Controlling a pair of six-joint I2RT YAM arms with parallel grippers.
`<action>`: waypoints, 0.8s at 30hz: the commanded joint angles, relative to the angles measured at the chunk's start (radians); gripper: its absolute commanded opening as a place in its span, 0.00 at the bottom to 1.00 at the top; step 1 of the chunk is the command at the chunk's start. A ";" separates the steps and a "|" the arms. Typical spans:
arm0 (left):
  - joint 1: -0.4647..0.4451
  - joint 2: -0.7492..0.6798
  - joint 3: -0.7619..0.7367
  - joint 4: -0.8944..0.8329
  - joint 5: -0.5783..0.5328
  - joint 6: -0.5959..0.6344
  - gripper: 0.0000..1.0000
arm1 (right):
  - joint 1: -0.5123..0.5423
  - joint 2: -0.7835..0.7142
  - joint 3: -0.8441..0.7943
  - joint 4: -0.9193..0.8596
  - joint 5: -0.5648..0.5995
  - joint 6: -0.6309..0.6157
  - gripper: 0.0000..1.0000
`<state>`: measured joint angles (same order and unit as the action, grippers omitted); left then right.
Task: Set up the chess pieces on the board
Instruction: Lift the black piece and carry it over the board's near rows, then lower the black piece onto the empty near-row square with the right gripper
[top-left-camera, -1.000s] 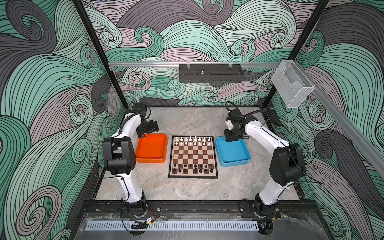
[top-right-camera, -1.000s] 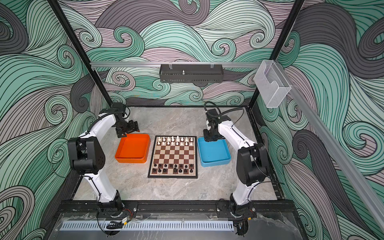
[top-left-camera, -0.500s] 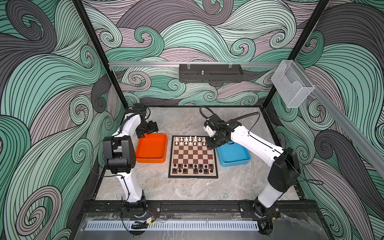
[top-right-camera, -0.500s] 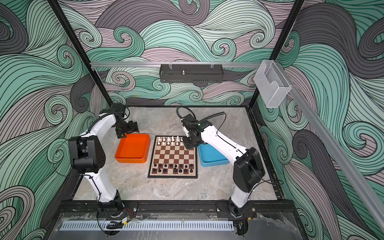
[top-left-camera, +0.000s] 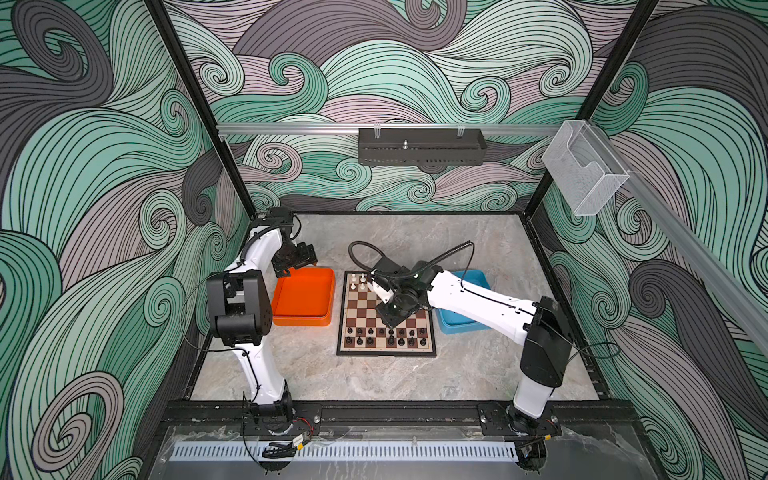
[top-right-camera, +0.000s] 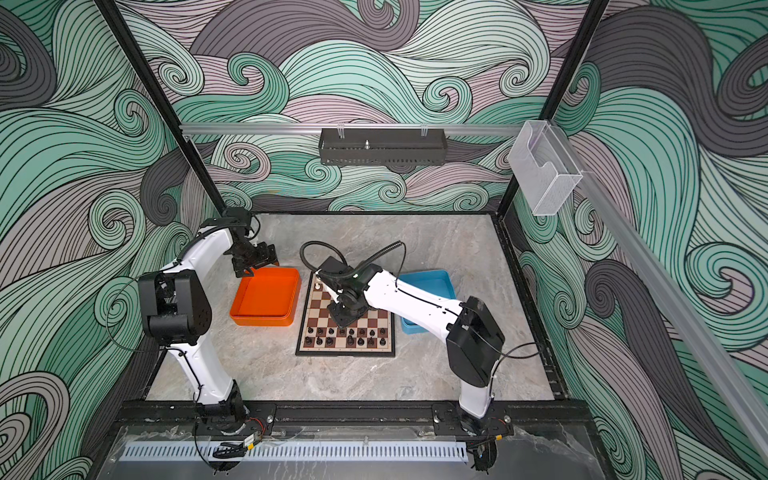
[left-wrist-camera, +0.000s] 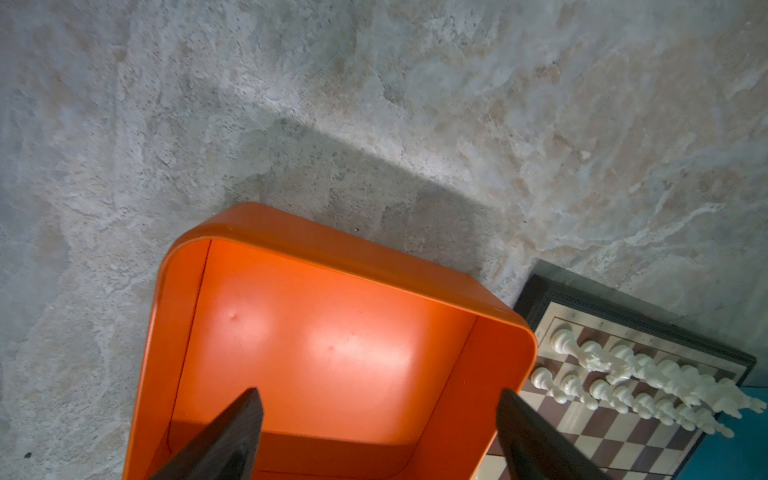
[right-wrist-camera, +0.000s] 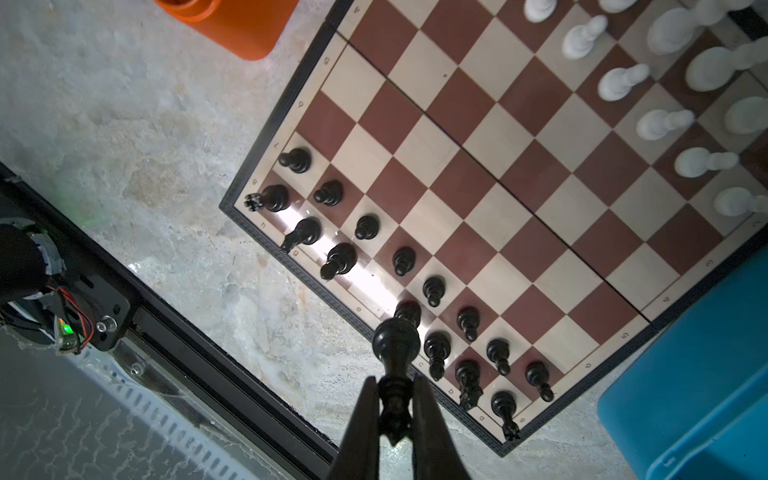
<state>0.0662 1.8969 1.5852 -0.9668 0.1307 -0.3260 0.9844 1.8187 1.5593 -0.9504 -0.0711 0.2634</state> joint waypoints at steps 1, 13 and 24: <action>0.009 0.016 0.009 -0.001 0.020 -0.014 0.90 | 0.042 0.035 0.021 -0.015 0.001 0.014 0.14; 0.009 0.014 0.003 0.005 0.032 -0.017 0.90 | 0.079 0.096 0.002 0.010 -0.008 0.022 0.13; 0.009 0.015 0.003 0.006 0.033 -0.017 0.90 | 0.077 0.138 -0.011 0.018 0.017 0.062 0.13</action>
<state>0.0696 1.8969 1.5852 -0.9642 0.1513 -0.3325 1.0649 1.9411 1.5570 -0.9298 -0.0780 0.3016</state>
